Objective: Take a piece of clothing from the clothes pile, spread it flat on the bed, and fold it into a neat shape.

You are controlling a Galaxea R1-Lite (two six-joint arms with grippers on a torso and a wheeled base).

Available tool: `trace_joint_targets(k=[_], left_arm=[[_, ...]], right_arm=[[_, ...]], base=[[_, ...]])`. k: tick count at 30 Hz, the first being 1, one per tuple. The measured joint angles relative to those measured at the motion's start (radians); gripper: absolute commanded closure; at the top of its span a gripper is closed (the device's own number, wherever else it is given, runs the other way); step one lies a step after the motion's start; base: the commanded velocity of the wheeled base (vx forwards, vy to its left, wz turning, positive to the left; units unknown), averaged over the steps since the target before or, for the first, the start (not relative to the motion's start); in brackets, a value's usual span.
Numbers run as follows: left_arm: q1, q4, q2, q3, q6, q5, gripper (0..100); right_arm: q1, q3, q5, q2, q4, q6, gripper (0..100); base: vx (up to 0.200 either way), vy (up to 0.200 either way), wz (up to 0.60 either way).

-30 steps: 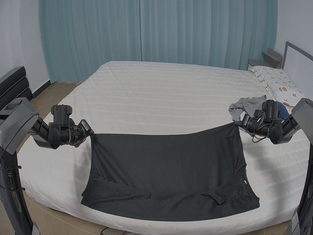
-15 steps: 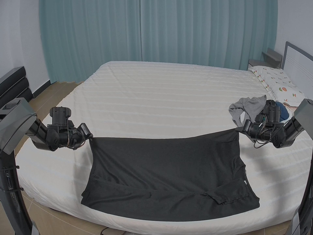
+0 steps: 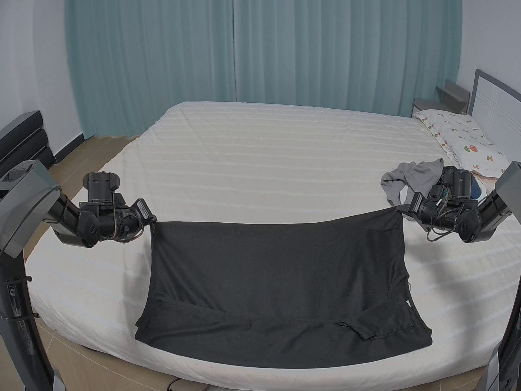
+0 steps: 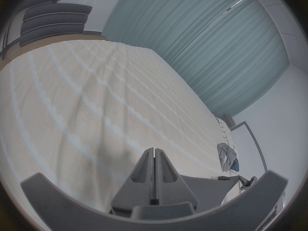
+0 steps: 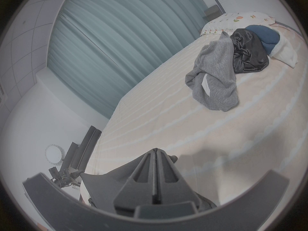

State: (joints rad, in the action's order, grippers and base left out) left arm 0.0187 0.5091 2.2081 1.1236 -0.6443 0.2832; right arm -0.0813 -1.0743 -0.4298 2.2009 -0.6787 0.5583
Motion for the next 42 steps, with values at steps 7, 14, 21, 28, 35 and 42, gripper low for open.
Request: trace_joint_targets(k=[7,14,21,28,35,42], left_arm=[[-0.01,-0.001,0.039,0.045,-0.029,-0.003,100],[-0.01,-0.005,0.047,0.036,-0.029,-0.004,100],[-0.01,-0.002,0.024,-0.027,-0.011,-0.003,100],[-0.003,0.002,-0.024,-0.12,0.037,0.004,100],[0.001,0.005,-0.066,-0.211,0.067,0.006,100],[0.005,0.007,-0.092,-0.342,0.107,0.013,100]], right_arm=[[-0.003,-0.033,0.001,0.033,0.001,0.023,100],[0.0,-0.012,-0.001,0.031,0.003,0.025,100],[-0.004,0.079,-0.042,-0.011,0.003,0.016,100],[-0.02,0.188,-0.098,-0.081,0.004,0.003,100],[-0.042,0.311,-0.122,-0.125,0.002,-0.072,100],[-0.067,0.462,-0.143,-0.154,0.001,-0.174,100]], base=[[0.0,0.0,0.0],[0.0,0.0,0.0],[0.0,0.0,0.0],[0.0,0.0,0.0],[0.0,0.0,0.0],[0.0,0.0,0.0]])
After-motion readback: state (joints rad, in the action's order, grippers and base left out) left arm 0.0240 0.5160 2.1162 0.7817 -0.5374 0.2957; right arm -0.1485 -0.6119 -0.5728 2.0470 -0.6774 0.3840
